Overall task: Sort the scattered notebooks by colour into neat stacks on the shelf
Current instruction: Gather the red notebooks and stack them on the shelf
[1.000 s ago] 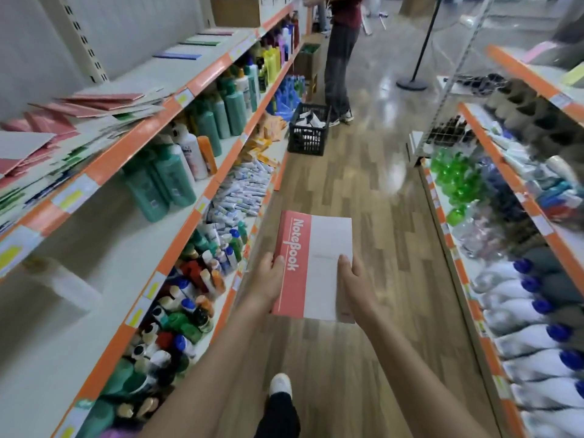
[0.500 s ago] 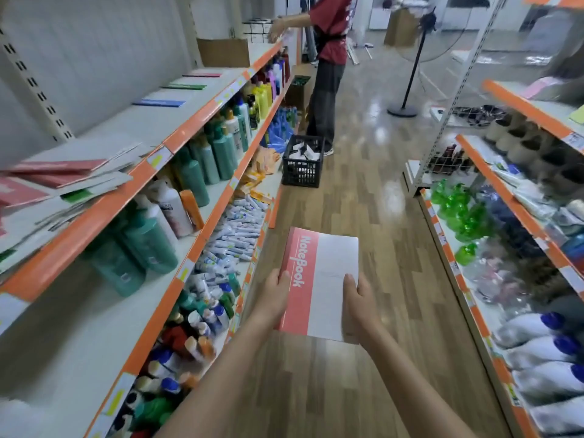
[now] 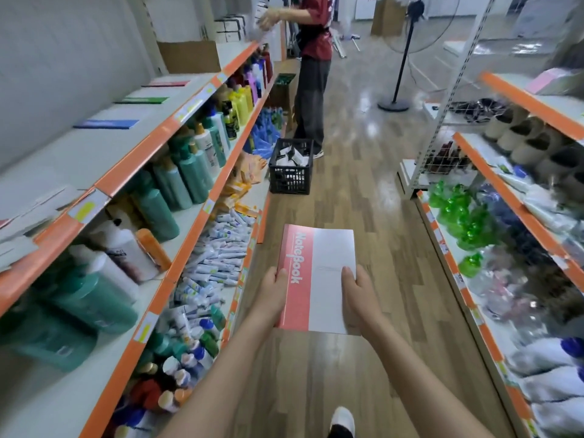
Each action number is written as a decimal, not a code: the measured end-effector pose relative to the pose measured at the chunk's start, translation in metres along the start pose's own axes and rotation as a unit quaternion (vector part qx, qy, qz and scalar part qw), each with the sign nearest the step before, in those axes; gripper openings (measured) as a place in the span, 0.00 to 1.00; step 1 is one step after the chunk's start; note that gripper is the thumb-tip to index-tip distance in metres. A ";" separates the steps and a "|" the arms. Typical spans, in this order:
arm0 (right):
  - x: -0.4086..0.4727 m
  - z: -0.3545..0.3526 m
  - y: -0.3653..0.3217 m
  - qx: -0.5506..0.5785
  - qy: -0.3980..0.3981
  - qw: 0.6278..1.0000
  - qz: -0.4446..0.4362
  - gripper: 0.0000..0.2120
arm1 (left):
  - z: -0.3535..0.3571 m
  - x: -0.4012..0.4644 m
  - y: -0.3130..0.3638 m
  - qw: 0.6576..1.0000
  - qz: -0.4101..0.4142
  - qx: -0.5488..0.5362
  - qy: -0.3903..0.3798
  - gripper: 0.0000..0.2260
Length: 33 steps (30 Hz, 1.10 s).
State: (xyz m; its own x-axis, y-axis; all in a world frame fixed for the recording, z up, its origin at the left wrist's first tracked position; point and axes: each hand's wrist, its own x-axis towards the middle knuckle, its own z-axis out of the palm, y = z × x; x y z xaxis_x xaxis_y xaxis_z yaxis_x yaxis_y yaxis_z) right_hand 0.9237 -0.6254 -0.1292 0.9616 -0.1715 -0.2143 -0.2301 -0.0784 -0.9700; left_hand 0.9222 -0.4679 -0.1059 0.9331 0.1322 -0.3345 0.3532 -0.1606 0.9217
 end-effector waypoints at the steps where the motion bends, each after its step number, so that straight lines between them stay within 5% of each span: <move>1: 0.015 -0.004 -0.003 -0.006 -0.001 1.000 0.000 0.09 | 0.006 0.012 0.006 1.000 0.002 -0.003 0.000 0.10; 16: 0.174 -0.055 -0.027 0.021 -0.017 0.999 0.040 0.11 | 0.095 0.145 0.067 1.000 -0.012 -0.005 0.015 0.10; 33: 0.378 -0.020 -0.084 0.013 -0.017 0.999 0.032 0.12 | 0.106 0.350 0.145 1.000 0.003 0.017 0.017 0.10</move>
State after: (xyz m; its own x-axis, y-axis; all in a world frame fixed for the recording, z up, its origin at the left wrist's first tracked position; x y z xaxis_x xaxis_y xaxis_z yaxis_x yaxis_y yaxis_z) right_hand 1.3035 -0.7036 -0.1265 0.9498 -0.1426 -0.2786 -0.2872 -0.0433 -0.9569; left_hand 1.3073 -0.5482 -0.1099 0.9327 0.1644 -0.3209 0.3496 -0.1951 0.9163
